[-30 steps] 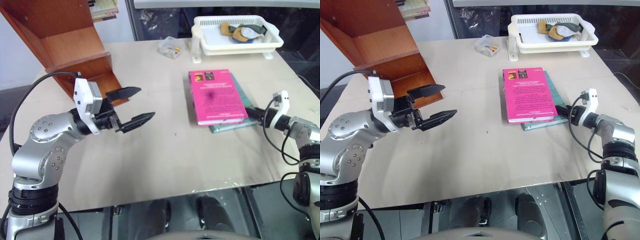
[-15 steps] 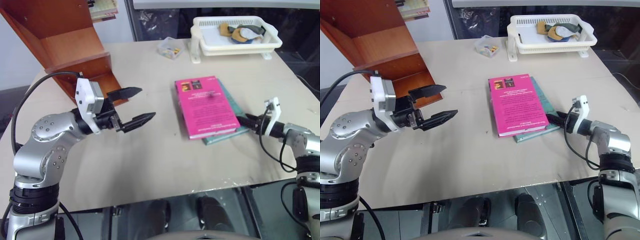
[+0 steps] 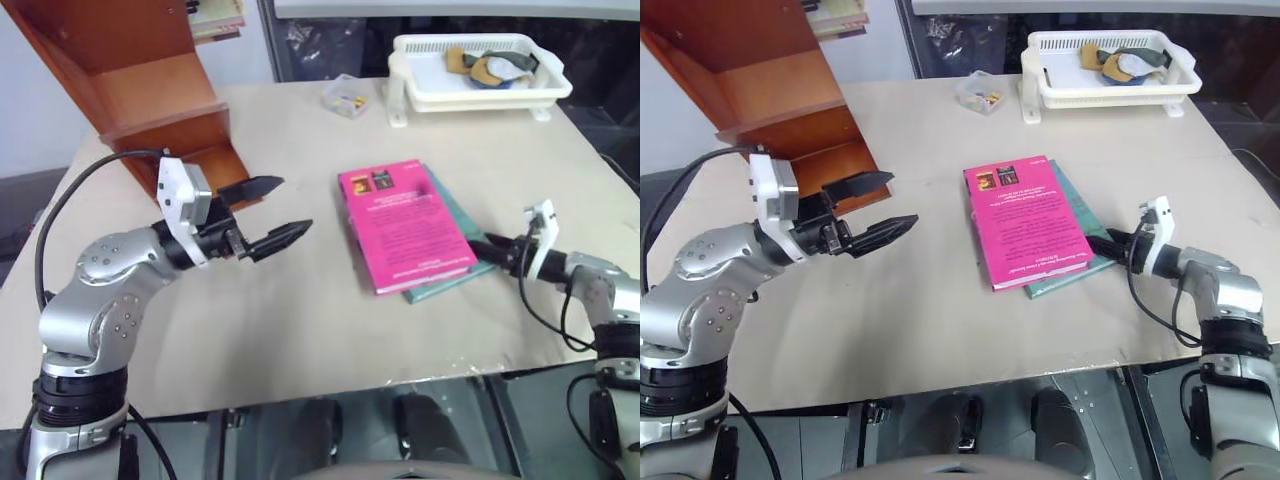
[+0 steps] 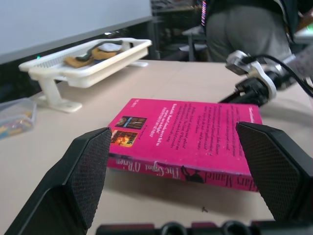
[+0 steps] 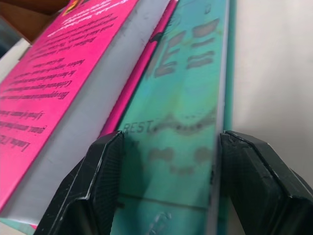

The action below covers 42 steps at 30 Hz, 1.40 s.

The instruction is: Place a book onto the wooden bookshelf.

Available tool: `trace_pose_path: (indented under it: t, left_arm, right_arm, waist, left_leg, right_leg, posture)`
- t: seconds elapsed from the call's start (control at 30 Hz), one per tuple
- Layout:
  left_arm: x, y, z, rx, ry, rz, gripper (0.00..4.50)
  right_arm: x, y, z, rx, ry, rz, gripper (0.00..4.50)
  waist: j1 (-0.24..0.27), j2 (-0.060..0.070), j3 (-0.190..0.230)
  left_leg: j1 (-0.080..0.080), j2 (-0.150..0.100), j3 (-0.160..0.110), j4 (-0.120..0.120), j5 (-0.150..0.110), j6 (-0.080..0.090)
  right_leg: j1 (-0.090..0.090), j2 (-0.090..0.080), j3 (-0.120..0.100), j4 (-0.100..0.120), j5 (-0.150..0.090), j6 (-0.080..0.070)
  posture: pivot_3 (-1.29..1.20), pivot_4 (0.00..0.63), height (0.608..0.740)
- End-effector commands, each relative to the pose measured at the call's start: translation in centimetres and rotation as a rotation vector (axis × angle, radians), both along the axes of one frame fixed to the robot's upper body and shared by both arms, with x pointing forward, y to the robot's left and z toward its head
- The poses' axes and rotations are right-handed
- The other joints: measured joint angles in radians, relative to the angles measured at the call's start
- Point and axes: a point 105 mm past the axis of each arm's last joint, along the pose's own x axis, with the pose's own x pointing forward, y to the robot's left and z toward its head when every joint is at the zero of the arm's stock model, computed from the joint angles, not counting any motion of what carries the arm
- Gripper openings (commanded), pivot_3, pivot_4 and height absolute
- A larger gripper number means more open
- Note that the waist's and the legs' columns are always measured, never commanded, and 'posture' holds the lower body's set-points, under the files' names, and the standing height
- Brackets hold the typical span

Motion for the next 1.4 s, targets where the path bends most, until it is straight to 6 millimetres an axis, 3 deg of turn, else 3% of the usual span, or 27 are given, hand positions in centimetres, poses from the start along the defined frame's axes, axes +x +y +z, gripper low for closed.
trace_pose_path:
  t: [0.03,0.2,0.27,0.37,0.57,0.7,0.87,1.07,1.27,1.4]
  left_arm:
    - [-0.2,0.0,0.2,-0.012,-0.001,0.009,4.49]
    - [0.3,0.0,-0.1,-0.085,0.056,0.019,4.49]
    - [1.0,-0.9,-0.4,-0.186,0.126,0.014,4.49]
    - [1.6,-3.3,-2.5,-0.2,0.268,-0.011,4.49]
    - [4.4,-5.6,-4.7,-0.324,0.501,0.048,4.49]
    - [6.0,-6.8,-5.3,-0.422,0.634,0.081,4.49]
    - [7.8,-8.0,-6.0,-0.514,0.783,0.119,4.49]
    - [8.2,-8.4,-7.6,-0.489,0.886,0.154,4.49]
    - [8.3,-7.6,-7.7,-0.544,0.934,0.168,4.49]
    - [8.0,-8.5,-8.1,-0.601,1.017,0.123,4.49]
  right_arm:
    - [-0.2,-2.4,1.7,-0.028,-0.047,-0.103,3.18]
    - [-1.5,-4.5,3.7,-0.036,-0.109,-0.188,3.18]
    - [-2.4,-5.2,5.4,-0.03,-0.161,-0.218,3.18]
    - [-4.3,-4.2,8.0,-0.012,-0.293,-0.176,3.18]
    - [-9.1,-1.3,11.8,0.034,-0.47,0.012,3.18]
    - [-11.3,0.7,12.2,0.062,-0.473,0.127,3.18]
    - [-12.3,2.2,12.2,0.064,-0.478,0.188,3.18]
    - [-12.6,2.7,12.1,0.064,-0.484,0.201,3.18]
    - [-12.6,2.5,11.8,0.057,-0.482,0.197,3.18]
    - [-12.5,2.6,11.8,0.057,-0.482,0.2,3.18]
  waist:
    - [0.01,0.0,0.0]
    - [0.011,0.0,0.0]
    - [0.014,0.001,0.0]
    - [0.014,0.001,0.0]
    - [0.012,0.0,0.0]
    - [0.014,0.0,0.0]
    - [0.016,-0.001,0.0]
    - [0.017,-0.001,0.001]
    - [0.021,-0.001,0.001]
    - [0.031,-0.001,0.001]
  left_leg:
    - [0.0,0.0,0.0,0.0,0.0,0.0]
    - [-0.001,0.0,-0.001,0.0,0.0,0.0]
    - [-0.001,0.0,0.0,-0.001,0.0,0.0]
    - [-0.001,0.0,-0.001,0.0,0.0,0.0]
    - [-0.001,0.0,-0.001,0.0,-0.002,0.004]
    - [-0.001,0.0,-0.001,0.0,-0.002,0.004]
    - [-0.001,0.0,-0.001,0.002,-0.002,0.004]
    - [-0.002,0.0,-0.001,0.002,0.0,0.0]
    - [-0.002,0.0,-0.001,0.002,0.0,0.0]
    - [-0.002,-0.001,-0.001,0.002,0.0,0.0]
  right_leg:
    - [0.0,0.0,0.0,0.0,0.0,0.0]
    - [0.0,0.0,0.0,-0.001,0.0,0.0]
    - [0.0,0.0,0.0,-0.001,0.0,0.0]
    - [0.0,0.0,-0.001,-0.001,0.0,0.0]
    - [0.0,0.004,-0.002,0.0,0.0,0.0]
    - [0.0,0.004,-0.001,0.0,0.0,0.0]
    - [0.0,0.004,-0.002,0.0,0.0,0.0]
    - [0.0,0.004,-0.001,0.0,0.0,0.0]
    - [0.0,0.004,-0.001,0.0,0.0,0.0]
    - [0.0,0.003,-0.001,0.0,0.0,0.0]
  posture:
    - [0.0,0.15,0.74]
    - [0.0,0.15,0.74]
    - [0.0,0.15,0.74]
    - [0.0,0.15,0.74]
    - [0.0,0.15,0.74]
    - [0.0,0.15,0.74]
    - [0.0,0.15,0.74]
    - [0.0,0.15,0.74]
    - [0.0,0.15,0.74]
    - [0.0,0.15,0.74]
